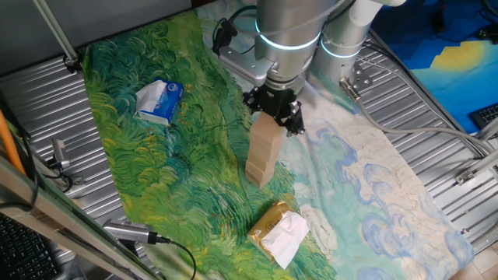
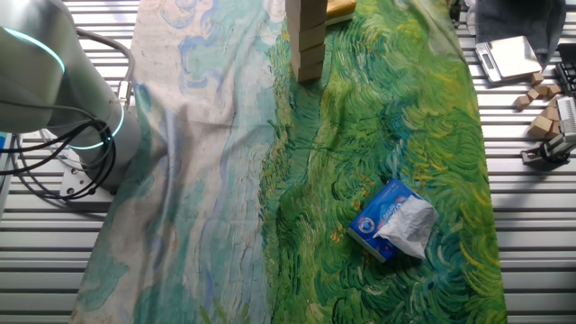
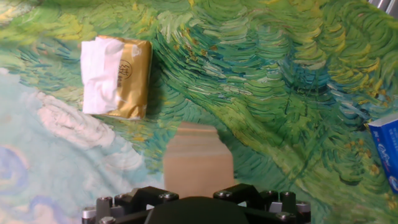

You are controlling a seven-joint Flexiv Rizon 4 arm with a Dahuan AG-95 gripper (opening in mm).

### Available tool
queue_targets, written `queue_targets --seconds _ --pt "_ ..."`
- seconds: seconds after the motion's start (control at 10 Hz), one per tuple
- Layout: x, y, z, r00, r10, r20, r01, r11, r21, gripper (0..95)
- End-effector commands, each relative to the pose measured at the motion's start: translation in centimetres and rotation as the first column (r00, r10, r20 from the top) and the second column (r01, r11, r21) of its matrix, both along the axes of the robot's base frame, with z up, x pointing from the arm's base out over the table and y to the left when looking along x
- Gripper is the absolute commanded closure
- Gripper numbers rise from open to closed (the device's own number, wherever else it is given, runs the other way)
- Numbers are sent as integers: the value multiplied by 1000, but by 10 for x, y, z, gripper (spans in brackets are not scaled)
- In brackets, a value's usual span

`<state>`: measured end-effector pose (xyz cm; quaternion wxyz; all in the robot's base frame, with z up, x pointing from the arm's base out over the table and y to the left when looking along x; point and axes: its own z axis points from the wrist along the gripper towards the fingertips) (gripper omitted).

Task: Stack the blocks in a vertical line of five

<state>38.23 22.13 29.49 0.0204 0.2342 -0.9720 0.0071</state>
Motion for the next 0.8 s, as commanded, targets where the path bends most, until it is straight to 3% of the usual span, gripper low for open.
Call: queue_targets --seconds 0.1,0.2,0.3,0.4,0.8 --pt "-3 -1 14 1000 12 -7 -12 1000 -3 190" --pt "4 -6 26 999 10 -35 -11 1000 -25 760" --pt "8 -8 33 998 27 -62 -30 998 -49 950" --pt "10 -10 36 996 40 -83 -45 997 -65 950" --pt "20 -16 56 994 45 -102 -53 996 -77 950"
